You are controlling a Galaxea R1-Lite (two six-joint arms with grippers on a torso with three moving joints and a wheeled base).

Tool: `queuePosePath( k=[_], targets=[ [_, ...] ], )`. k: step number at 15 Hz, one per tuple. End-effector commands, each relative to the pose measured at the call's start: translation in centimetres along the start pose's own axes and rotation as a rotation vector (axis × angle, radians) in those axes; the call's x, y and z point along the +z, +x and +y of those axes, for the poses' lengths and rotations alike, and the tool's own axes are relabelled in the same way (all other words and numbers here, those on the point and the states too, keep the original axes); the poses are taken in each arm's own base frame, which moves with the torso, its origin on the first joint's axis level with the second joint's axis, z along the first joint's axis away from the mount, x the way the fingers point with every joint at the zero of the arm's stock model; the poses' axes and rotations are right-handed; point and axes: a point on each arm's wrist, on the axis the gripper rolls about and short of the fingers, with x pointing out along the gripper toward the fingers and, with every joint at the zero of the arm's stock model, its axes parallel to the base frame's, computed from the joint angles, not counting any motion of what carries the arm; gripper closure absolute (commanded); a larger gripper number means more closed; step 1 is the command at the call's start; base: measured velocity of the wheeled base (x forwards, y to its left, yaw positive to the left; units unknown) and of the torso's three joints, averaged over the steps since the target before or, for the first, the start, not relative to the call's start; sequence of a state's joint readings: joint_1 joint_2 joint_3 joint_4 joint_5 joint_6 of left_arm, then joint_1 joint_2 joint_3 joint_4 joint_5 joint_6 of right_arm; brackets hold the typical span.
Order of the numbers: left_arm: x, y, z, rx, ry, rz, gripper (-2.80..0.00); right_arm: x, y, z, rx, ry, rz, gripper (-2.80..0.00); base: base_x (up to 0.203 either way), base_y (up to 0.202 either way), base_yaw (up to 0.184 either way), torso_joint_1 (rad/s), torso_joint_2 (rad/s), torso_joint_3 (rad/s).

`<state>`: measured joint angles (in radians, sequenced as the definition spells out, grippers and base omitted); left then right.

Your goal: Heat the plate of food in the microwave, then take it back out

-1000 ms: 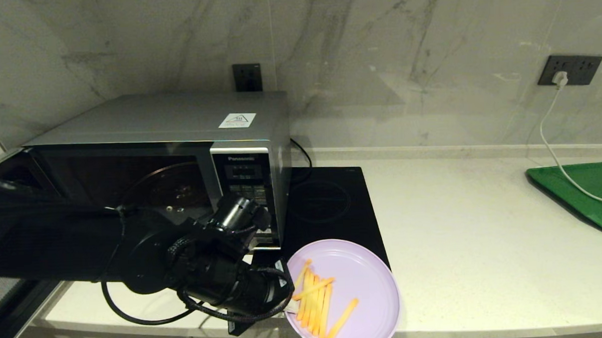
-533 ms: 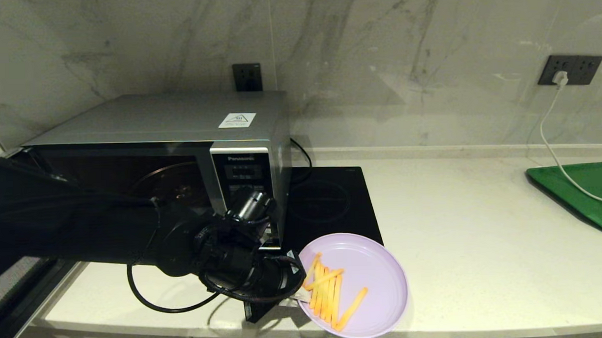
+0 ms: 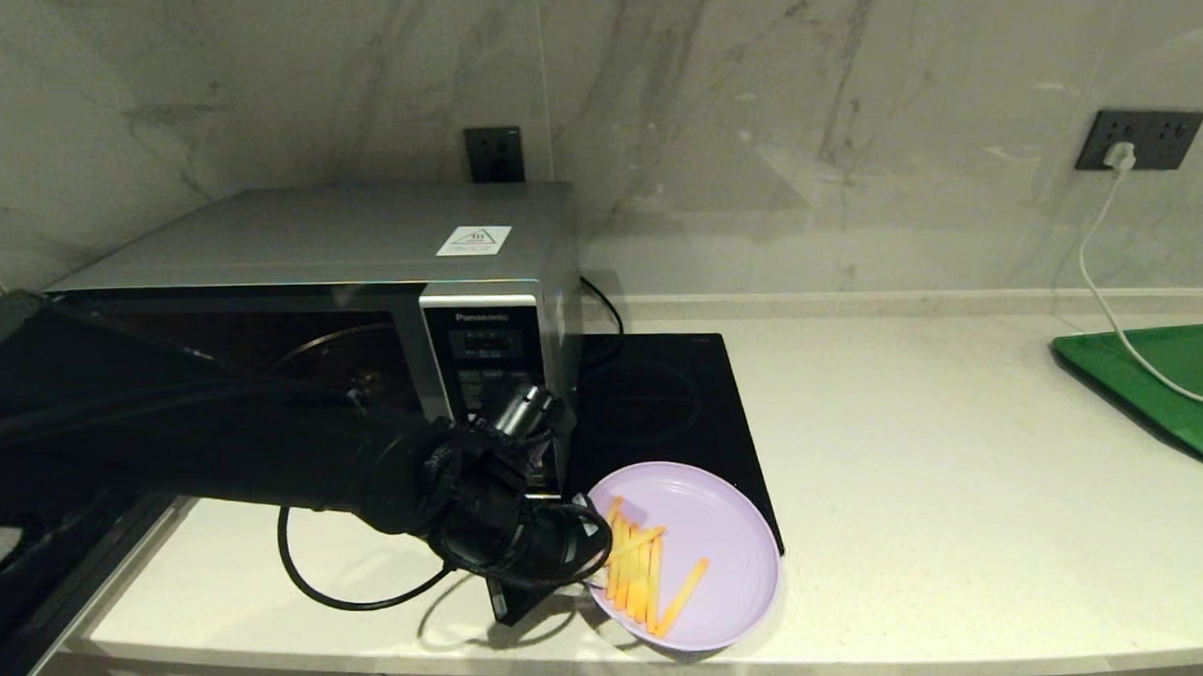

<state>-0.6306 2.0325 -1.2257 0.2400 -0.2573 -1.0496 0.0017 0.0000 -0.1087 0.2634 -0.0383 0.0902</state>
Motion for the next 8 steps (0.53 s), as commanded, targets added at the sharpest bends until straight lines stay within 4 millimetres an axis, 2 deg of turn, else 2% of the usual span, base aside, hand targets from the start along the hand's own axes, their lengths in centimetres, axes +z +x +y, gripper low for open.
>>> queuePosePath(
  k=[1,8],
  targets=[
    [0.36,1.08,0.0,0.022,-0.014,0.011,0.0,-0.02,0.0,0.0,0.0,0.0,0.002,0.0,0.0,0.0,0.0,0.0,0.0,0.0],
    [1.03,1.63,-0.7,0.057,-0.057,-0.021,0.0,0.0,0.01,0.0,0.0,0.0,0.002,0.0,0.0,0.0,0.0,0.0,0.0,0.0]
  ],
)
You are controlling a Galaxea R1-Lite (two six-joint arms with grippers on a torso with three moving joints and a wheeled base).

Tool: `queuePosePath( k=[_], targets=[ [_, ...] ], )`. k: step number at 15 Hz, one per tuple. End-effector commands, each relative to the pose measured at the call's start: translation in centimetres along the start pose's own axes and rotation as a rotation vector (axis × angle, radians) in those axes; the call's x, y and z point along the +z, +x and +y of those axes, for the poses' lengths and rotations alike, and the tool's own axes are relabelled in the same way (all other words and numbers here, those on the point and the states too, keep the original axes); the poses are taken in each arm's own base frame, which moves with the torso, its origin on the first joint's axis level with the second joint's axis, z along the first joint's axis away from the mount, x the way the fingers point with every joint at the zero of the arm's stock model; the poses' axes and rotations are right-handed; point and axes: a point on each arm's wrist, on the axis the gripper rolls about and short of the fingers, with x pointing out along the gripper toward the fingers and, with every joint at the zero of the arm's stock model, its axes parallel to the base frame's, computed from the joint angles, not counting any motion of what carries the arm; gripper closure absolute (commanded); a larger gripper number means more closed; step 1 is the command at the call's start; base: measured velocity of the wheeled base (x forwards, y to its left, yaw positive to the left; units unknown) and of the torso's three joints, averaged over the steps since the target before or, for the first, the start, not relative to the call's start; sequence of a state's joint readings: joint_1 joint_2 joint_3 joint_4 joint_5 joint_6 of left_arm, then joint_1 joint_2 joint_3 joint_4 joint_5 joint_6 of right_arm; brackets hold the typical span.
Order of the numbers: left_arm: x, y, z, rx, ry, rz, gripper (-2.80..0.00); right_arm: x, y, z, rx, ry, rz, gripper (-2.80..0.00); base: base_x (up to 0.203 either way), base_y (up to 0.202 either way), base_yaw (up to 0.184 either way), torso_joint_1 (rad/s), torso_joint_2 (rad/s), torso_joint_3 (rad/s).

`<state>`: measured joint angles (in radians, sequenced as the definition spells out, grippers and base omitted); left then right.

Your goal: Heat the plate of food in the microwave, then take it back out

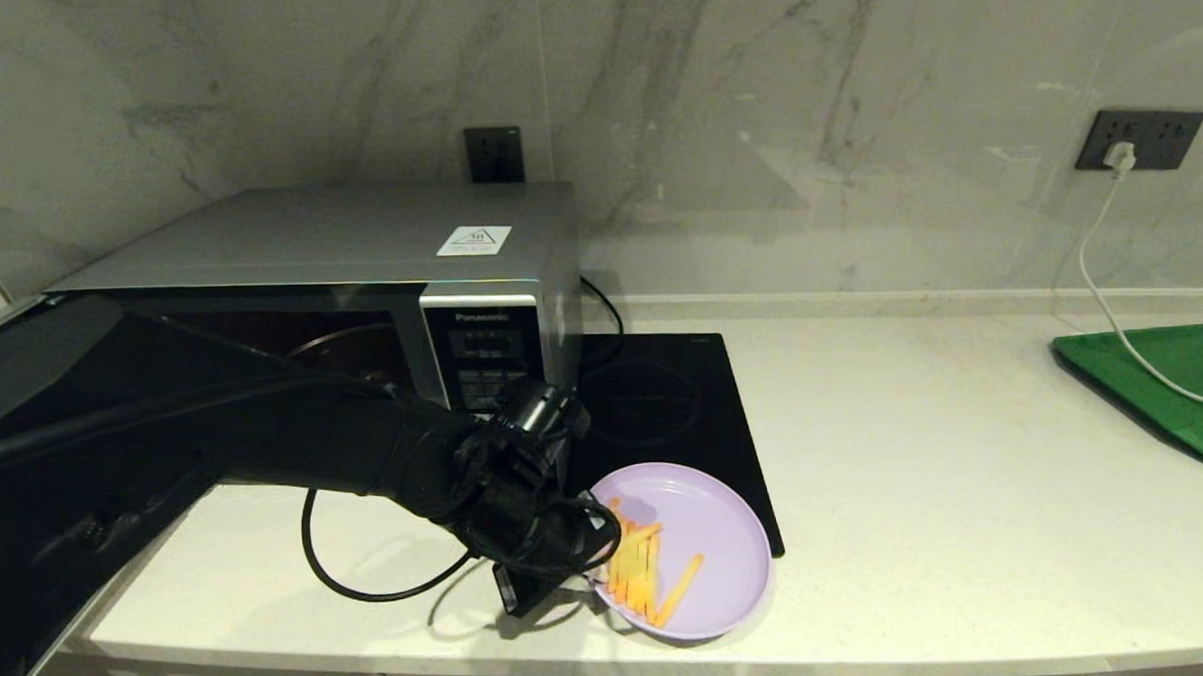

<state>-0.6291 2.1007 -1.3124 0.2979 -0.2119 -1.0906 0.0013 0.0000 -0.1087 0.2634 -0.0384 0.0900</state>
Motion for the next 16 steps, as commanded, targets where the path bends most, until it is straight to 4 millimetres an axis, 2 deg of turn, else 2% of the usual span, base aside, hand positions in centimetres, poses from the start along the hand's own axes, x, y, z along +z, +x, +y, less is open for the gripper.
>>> queuePosePath(
  k=[1,5,12,13,16],
  targets=[
    [0.1,0.1,-0.2,0.004,-0.007,0.0,0.0,0.0,0.0,0.0,0.0,0.0,0.002,0.0,0.0,0.0,0.0,0.0,0.0,0.0],
    [0.4,1.5,-0.1,0.084,-0.006,-0.074,0.0,0.0,0.0,0.0,0.0,0.0,0.002,0.0,0.0,0.0,0.0,0.0,0.0,0.0],
    [0.5,1.1,-0.4,0.09,-0.01,-0.075,0.0,0.0,0.0,0.0,0.0,0.0,0.002,0.0,0.0,0.0,0.0,0.0,0.0,0.0],
    [0.5,1.1,-0.4,0.09,-0.012,-0.078,-2.8,0.0,0.0,0.0,0.0,0.0,0.0,0.0,0.0,0.0,0.0,0.0,0.0,0.0],
    [0.5,-0.1,-0.7,0.061,-0.011,-0.093,-2.8,0.0,0.0,0.0,0.0,0.0,0.002,0.0,0.0,0.0,0.0,0.0,0.0,0.0]
  ],
)
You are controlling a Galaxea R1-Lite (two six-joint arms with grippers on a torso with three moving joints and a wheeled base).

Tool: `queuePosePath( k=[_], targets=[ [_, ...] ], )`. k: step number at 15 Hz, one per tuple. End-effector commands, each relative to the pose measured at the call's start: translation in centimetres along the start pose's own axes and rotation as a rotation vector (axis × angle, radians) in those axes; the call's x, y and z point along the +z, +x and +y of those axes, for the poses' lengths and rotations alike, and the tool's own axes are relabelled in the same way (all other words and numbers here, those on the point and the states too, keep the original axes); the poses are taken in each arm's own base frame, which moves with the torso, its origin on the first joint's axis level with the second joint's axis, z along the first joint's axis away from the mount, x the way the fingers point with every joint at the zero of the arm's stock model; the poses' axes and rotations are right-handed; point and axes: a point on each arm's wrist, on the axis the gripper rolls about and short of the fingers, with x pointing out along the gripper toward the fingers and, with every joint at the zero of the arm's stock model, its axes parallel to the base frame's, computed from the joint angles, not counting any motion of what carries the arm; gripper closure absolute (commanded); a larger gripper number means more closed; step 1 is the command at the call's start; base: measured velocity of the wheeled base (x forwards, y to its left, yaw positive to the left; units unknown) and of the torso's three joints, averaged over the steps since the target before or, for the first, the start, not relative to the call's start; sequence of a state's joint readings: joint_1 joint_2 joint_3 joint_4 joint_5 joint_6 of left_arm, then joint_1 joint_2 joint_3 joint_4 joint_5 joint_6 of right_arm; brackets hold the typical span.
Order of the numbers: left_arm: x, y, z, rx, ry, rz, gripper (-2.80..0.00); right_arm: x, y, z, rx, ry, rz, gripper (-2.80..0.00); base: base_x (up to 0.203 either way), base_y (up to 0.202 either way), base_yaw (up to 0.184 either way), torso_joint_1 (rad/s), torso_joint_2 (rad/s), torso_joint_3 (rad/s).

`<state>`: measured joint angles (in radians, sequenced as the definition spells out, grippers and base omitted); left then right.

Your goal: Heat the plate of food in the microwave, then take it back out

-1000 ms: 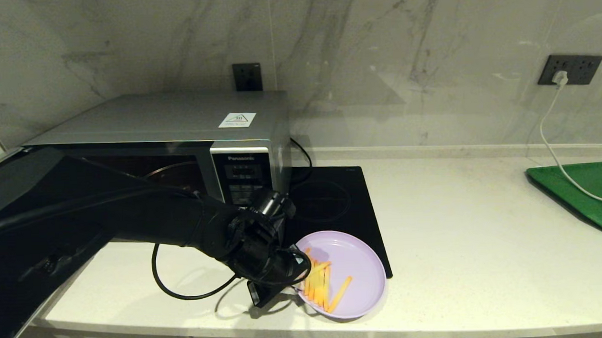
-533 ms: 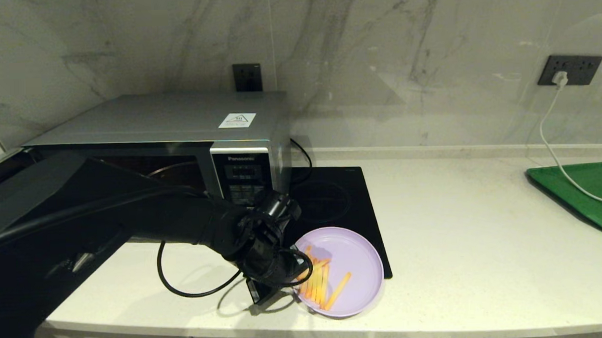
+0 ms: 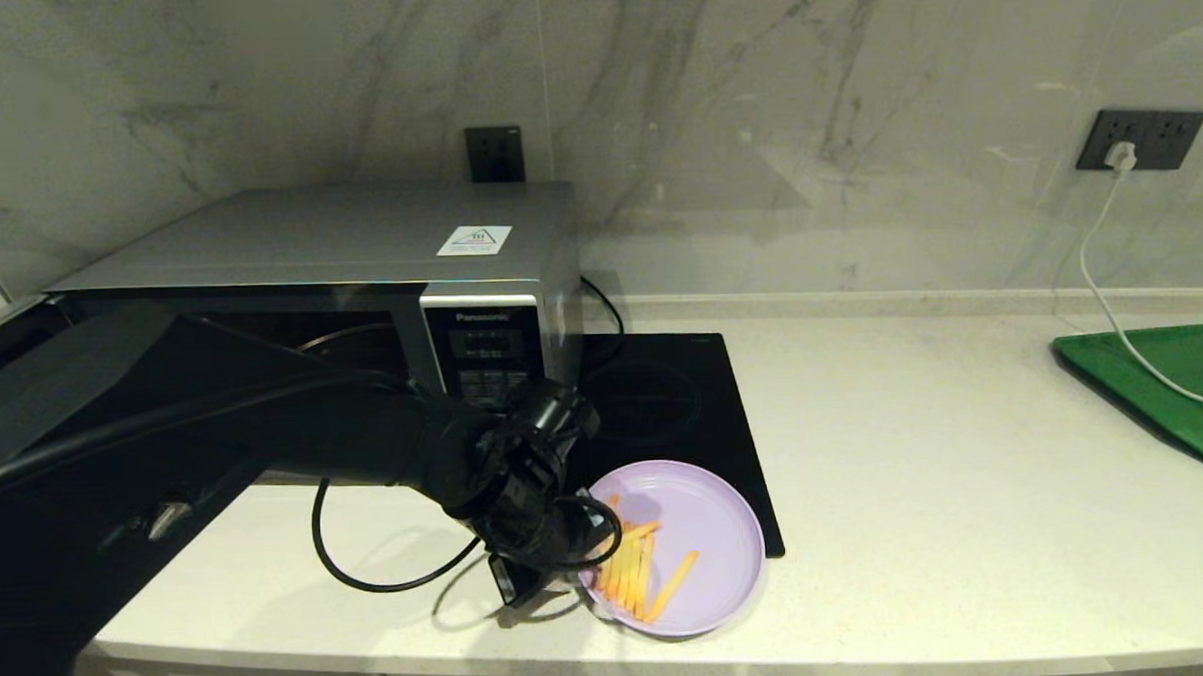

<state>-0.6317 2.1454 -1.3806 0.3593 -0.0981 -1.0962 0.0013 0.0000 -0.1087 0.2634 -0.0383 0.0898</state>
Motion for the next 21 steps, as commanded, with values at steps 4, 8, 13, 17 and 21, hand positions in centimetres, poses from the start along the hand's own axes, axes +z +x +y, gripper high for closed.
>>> queuePosePath(
  k=[4,8,13,17,21],
  targets=[
    [0.1,-4.6,-1.1,-0.119,0.005,-0.054,-2.8,0.0,0.0,0.0,0.0,0.001,0.002,0.0,0.0,0.0,0.0,0.0,0.0,0.0],
    [0.6,-9.2,-0.8,-0.202,-0.007,-0.111,-2.8,0.0,0.0,0.0,0.0,0.001,0.002,0.0,0.0,0.0,0.0,0.0,0.0,0.0],
    [-1.7,-16.9,5.2,-0.237,-0.042,-0.164,0.0,0.0,0.0,0.0,0.0,0.001,0.002,0.0,0.0,0.0,0.0,0.0,0.0,0.0],
    [-1.4,-25.5,13.5,-0.217,-0.086,-0.428,0.0,0.0,0.0,0.0,0.0,0.0,0.003,0.0,0.0,0.0,0.0,0.0,0.0,0.0],
    [1.6,-33.8,21.3,0.06,-0.207,-0.81,0.0,0.0,0.0,0.0,0.0,0.001,0.002,0.0,0.0,0.0,0.0,0.0,0.0,0.0]
  ],
)
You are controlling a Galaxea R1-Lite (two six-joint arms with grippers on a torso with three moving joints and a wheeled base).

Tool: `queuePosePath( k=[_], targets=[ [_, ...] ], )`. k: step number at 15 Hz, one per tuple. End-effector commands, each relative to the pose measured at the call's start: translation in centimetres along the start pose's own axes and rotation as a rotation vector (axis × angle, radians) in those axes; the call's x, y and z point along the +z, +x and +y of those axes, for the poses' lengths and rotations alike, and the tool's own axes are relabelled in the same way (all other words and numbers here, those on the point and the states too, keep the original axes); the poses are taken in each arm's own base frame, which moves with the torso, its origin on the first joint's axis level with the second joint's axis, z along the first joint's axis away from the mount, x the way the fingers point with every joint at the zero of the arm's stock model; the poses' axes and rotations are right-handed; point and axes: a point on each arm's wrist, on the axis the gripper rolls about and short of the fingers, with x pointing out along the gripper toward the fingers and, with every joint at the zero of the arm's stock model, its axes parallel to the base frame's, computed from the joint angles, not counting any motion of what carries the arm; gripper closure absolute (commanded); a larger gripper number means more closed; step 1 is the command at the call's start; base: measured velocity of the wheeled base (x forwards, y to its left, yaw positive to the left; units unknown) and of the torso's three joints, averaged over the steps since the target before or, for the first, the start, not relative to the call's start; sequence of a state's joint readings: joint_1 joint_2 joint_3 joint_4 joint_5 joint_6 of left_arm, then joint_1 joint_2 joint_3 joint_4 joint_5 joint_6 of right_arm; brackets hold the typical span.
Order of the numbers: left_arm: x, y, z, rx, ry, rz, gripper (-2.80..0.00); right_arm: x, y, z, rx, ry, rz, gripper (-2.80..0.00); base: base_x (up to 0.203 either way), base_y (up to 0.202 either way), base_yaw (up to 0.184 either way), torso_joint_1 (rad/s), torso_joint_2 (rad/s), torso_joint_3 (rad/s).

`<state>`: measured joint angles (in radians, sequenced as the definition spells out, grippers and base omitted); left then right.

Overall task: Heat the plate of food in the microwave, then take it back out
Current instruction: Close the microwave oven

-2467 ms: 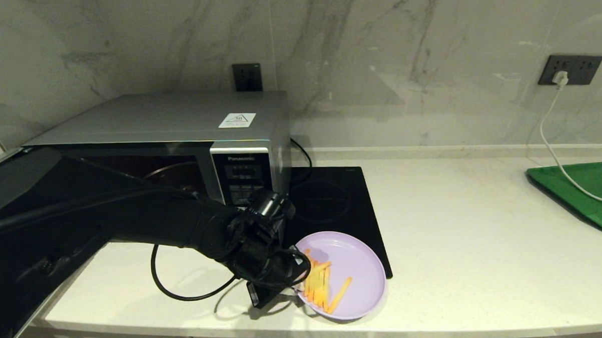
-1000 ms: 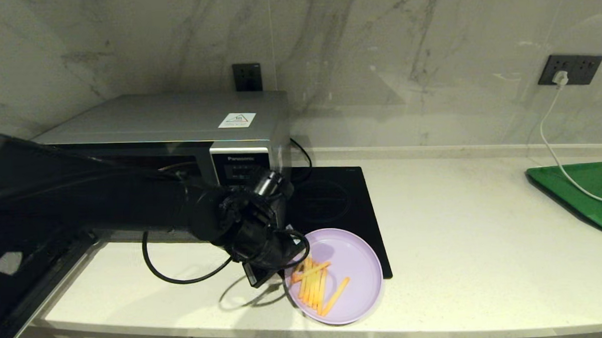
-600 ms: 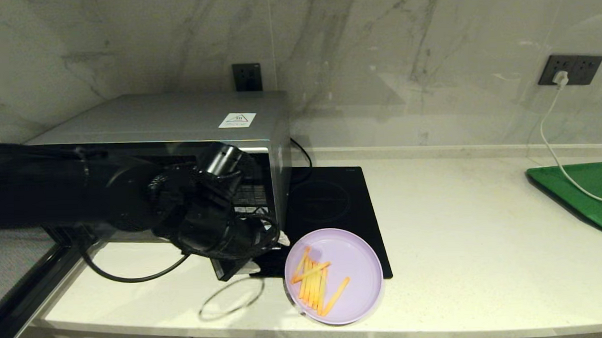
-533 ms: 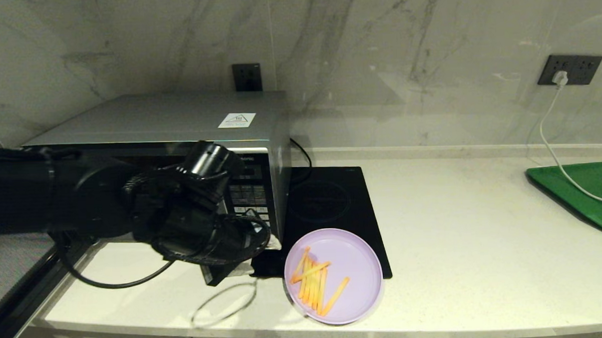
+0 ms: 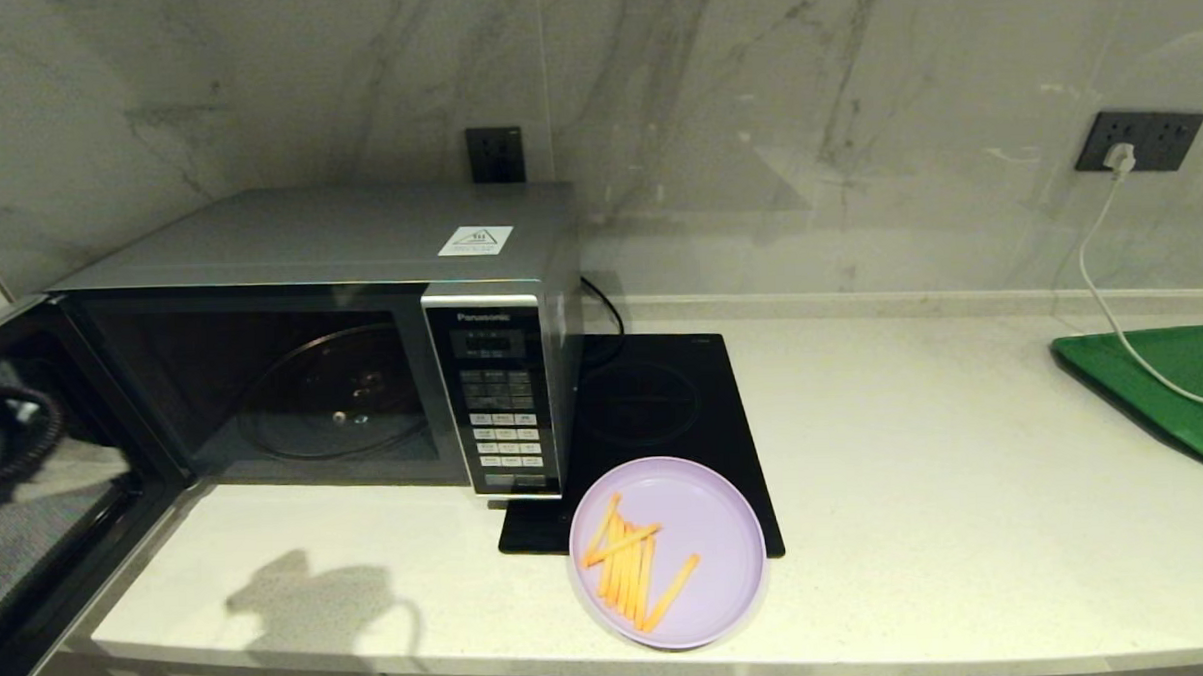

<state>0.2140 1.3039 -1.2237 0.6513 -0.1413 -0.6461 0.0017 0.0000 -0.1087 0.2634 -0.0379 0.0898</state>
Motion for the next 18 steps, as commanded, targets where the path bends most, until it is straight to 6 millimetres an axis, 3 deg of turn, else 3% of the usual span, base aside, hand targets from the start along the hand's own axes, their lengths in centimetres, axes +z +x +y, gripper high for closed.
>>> queuePosePath(
  k=[1,3,5,8,14,16,18],
  targets=[
    [4.1,-5.4,3.1,0.134,0.043,-0.264,0.0,0.0,0.0,0.0,-0.001,0.001,0.003,0.0,0.0,0.0,0.0,0.0,0.0,0.0],
    [6.5,-8.7,3.5,0.212,0.114,-0.382,0.0,0.0,0.0,0.0,-0.001,0.001,0.002,0.0,0.0,0.0,0.0,0.0,0.0,0.0],
    [7.9,-9.9,3.7,0.261,0.148,-0.399,0.0,0.0,0.0,0.0,-0.001,0.001,0.001,0.0,0.0,0.0,0.0,0.0,0.0,0.0],
    [9.8,-8.8,5.4,0.36,0.14,-0.368,0.0,0.0,0.0,0.0,-0.001,0.001,0.002,0.0,0.0,0.0,0.0,0.0,0.0,0.0],
    [13.9,-4.5,10.6,0.458,0.048,-0.256,0.0,0.0,0.0,0.0,-0.001,0.001,0.002,0.0,0.0,0.0,0.0,0.0,0.0,0.0],
    [14.5,-3.3,12.1,0.476,0.015,-0.219,0.0,0.0,0.0,0.0,-0.001,0.001,0.002,0.0,0.0,0.0,0.0,0.0,0.0,0.0],
    [14.3,-3.2,12.3,0.477,0.008,-0.2,0.0,0.0,0.0,0.0,-0.001,0.001,0.001,0.0,0.0,0.0,0.0,0.0,0.0,0.0]
  ],
)
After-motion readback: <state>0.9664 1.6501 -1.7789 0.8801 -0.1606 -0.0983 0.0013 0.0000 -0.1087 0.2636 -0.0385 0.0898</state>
